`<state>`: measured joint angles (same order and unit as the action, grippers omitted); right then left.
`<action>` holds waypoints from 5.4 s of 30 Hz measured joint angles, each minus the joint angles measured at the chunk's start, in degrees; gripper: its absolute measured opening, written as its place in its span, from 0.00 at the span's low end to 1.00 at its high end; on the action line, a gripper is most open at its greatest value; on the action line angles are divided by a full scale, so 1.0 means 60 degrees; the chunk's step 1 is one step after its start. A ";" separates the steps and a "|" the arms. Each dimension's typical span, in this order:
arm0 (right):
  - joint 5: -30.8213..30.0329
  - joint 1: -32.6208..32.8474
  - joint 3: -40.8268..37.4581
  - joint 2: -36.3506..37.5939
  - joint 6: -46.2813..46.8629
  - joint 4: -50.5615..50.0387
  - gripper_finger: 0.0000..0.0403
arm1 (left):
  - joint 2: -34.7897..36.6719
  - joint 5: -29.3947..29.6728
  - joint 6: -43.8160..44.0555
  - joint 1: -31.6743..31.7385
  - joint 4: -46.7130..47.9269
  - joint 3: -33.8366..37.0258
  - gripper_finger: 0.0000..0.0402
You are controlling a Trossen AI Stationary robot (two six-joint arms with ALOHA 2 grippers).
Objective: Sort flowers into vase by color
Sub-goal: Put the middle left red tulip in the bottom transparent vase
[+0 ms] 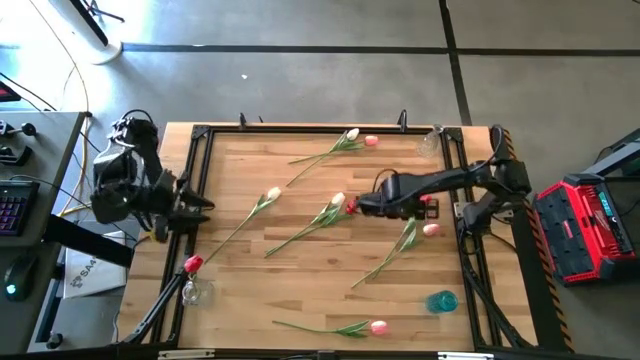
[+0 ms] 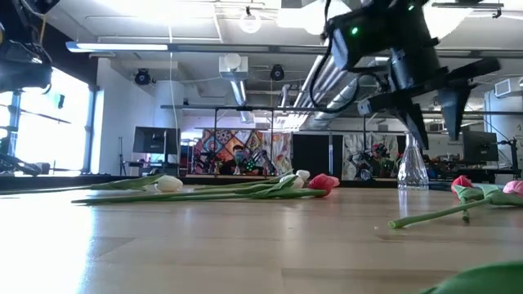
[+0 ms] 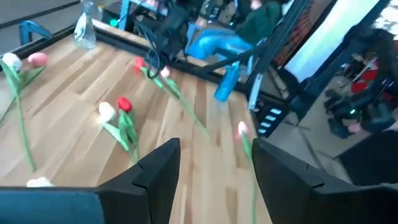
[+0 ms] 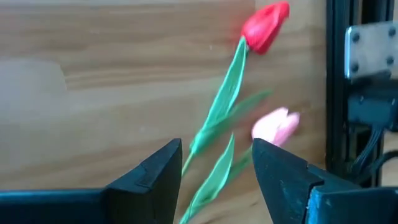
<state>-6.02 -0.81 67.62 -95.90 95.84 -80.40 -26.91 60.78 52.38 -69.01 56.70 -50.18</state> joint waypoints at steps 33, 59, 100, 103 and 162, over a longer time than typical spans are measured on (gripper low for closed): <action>-0.0040 -0.0275 -0.0475 -0.1990 0.0236 0.8723 0.58 | -0.1440 -0.4866 -0.2937 0.7116 -0.1628 0.0281 0.46; -0.1491 -0.1137 -0.0354 -0.1731 -0.2638 0.8666 0.03 | -0.3039 -0.7101 -0.3901 1.0621 -0.3427 -0.0057 0.46; -0.0217 0.0578 0.2673 0.1162 -1.5499 1.4281 0.01 | -0.6092 -1.0851 -0.5633 1.0858 -0.9676 -0.0323 0.46; -0.0142 0.0578 0.2731 0.1162 -1.5553 1.4318 0.01 | -0.6289 -1.0948 -0.5591 1.0858 -0.9997 -0.0319 0.46; -0.3643 0.1155 0.2720 0.1479 -0.8875 1.0729 0.49 | 0.0092 -1.2464 -0.6080 0.5369 -0.3288 -0.0320 0.01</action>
<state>-27.88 6.11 83.94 -87.02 42.59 -16.02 -26.36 -14.00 15.90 -36.80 36.98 -52.10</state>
